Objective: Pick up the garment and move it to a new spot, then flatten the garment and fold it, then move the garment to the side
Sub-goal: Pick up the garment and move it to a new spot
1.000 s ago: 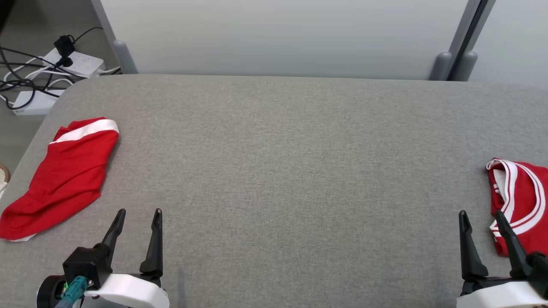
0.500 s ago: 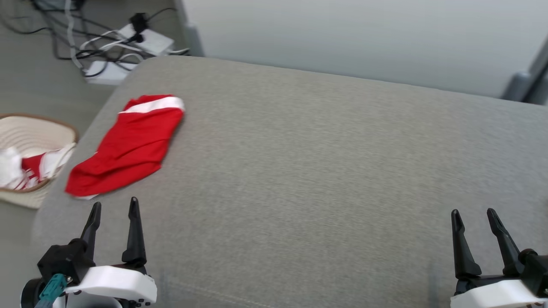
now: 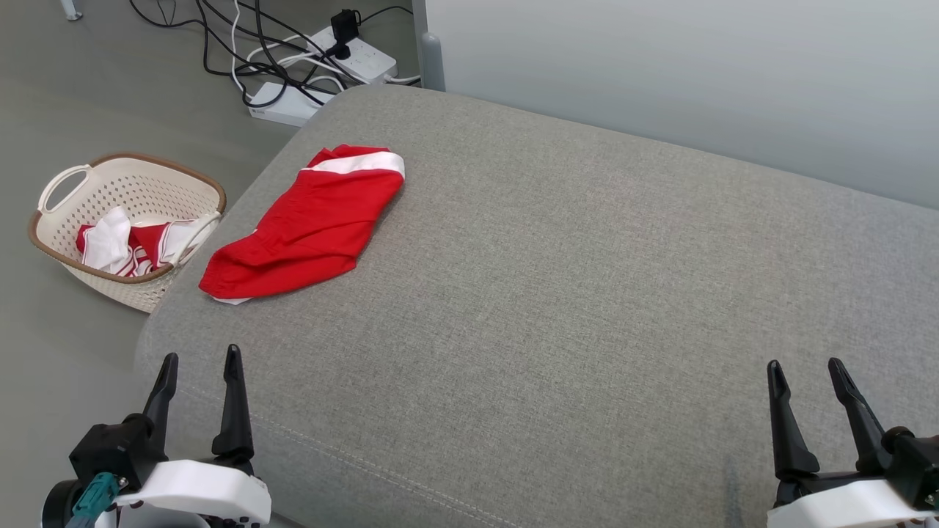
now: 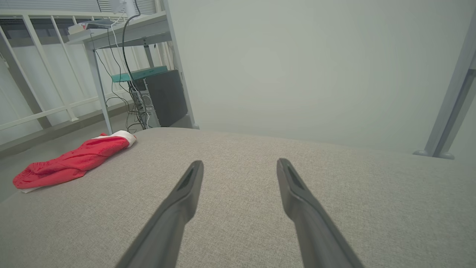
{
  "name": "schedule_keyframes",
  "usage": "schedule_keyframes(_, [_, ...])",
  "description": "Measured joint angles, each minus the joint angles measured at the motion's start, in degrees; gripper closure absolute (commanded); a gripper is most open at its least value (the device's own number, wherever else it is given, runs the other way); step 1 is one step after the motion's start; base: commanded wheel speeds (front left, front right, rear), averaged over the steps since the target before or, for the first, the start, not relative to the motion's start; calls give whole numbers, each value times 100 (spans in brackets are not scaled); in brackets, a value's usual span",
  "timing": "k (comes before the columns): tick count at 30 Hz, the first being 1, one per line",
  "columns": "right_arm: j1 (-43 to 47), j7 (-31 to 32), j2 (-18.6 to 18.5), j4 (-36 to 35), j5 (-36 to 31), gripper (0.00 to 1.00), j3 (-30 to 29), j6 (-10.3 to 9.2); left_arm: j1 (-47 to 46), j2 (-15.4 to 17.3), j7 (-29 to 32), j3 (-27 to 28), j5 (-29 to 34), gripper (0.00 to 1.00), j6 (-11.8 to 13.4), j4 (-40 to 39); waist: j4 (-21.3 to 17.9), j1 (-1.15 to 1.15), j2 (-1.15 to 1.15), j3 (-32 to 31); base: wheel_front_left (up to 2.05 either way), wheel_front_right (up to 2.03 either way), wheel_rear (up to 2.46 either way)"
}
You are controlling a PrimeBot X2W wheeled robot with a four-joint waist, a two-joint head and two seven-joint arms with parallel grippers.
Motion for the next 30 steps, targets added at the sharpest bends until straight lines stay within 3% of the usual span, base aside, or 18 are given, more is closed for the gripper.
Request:
schedule_keyframes(12, [-82, 119, -26, 20, 13, 0, 137, -1, -58, -32, 14, -1, -20, 0, -227, 64, -93, 0, 0, 109, 0, 0, 0])
schedule_keyframes(16, [-124, 212, -60, -8, 15, 0, 132, -1, -634, 187, 293, 130, -107, 0, -353, -9, -85, 0, 0, 232, 0, 0, 0])
schedule_keyframes(21, [-333, 254, -185, -94, 15, 0, 161, -1, -2121, 590, 1011, 394, -375, 0, -779, 134, -119, 0, 0, 488, 0, 0, 0])
schedule_keyframes(30, [-805, 343, -359, -259, 9, 0, 308, -1, -4292, 891, 2655, 425, -1128, 0, -1634, 2301, -547, 0, 0, 1122, 0, 0, 0])
